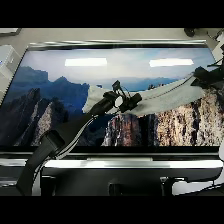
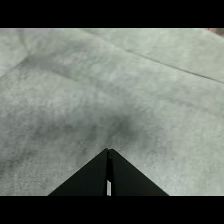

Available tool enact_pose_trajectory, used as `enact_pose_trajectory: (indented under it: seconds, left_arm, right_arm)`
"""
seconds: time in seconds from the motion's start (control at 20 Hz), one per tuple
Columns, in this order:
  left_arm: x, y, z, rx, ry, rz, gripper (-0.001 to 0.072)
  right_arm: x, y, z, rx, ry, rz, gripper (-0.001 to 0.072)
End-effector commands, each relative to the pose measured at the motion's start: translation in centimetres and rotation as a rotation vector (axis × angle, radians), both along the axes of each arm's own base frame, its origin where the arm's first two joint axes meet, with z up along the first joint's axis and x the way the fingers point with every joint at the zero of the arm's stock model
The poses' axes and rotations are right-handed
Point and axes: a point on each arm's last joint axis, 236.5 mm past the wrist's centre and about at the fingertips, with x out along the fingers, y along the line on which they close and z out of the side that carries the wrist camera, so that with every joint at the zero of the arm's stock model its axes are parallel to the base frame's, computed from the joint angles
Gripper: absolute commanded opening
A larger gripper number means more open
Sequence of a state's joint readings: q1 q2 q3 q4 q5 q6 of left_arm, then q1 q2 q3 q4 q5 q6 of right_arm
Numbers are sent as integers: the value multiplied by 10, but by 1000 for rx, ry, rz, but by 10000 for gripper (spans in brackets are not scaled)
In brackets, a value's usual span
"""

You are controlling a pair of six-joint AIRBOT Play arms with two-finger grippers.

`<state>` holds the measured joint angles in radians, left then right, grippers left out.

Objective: Fold the clothes and pants, and hang the long-sleeved shirts on hangers.

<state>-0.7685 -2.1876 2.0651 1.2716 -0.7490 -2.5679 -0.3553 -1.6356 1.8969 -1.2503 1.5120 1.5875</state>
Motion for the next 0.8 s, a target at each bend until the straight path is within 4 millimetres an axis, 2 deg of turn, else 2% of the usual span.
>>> enact_pose_trajectory:
  seconds: [0.0, 0.25, 0.5, 0.6, 0.7, 0.75]
  left_arm:
    - [-9, -6, -21, -20, 94, 54, 13]
    - [-11, -1, -40, -15, 171, 117, 13]
    - [-14, 2, -45, -11, 198, 122, 13]
    - [-11, -5, -26, -79, 207, 108, 13]
    - [6, 1, 18, -109, 97, 54, 13]
    - [19, 12, 49, -109, 6, 19, 13]
  right_arm:
    - [-2, 3, 13, 3, -27, -3, 35]
    - [-2, 18, 30, 50, -71, 19, 35]
    - [-2, 33, 36, 111, -86, 42, 35]
    - [1, 43, 41, 153, -103, 56, 35]
    - [4, 60, 48, 201, -120, 79, 35]
    - [4, 71, 48, 209, -116, 94, 35]
